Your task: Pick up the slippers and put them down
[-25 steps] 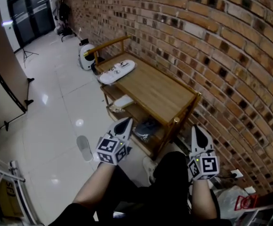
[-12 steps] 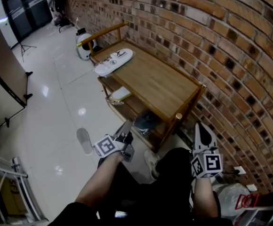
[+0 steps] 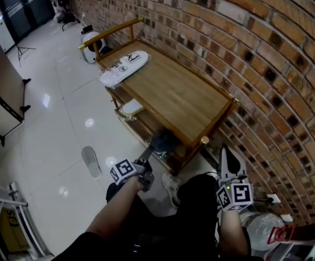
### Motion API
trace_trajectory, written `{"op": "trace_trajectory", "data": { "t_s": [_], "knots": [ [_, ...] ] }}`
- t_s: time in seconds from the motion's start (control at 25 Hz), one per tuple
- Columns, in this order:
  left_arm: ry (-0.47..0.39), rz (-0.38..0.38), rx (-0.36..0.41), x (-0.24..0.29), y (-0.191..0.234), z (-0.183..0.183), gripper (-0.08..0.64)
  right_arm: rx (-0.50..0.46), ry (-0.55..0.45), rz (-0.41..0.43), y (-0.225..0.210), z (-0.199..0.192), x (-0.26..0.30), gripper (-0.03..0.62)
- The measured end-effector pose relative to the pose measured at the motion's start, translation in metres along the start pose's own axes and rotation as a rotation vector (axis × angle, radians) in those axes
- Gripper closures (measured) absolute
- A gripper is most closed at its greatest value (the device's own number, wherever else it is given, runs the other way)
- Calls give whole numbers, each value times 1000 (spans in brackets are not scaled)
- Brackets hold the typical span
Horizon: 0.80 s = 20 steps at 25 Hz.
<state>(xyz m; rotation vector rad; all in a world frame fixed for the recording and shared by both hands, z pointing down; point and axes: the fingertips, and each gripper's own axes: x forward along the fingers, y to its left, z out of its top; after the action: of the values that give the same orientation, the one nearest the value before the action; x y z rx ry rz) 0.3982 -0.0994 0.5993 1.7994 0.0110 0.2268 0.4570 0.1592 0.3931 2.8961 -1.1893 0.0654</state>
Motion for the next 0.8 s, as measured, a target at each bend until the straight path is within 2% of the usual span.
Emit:
{"op": "trace_trajectory", "data": {
  "t_s": [0.24,0.48,0.64,0.8],
  "knots": [
    [16,-30,-29,29,5,-3,324,14,39,-40,-18,-19,4,583],
    [57,-5,-33,47,14,-6,324,21,67,-44,-16,-28,10,583],
    [62,-29,-36,44,7,-8,427,13,75,-29,-11,-28,16,583],
    [39,-61,-46,30,-1,2,439,15,48,-19,-2,-18,17,583]
  ]
}}
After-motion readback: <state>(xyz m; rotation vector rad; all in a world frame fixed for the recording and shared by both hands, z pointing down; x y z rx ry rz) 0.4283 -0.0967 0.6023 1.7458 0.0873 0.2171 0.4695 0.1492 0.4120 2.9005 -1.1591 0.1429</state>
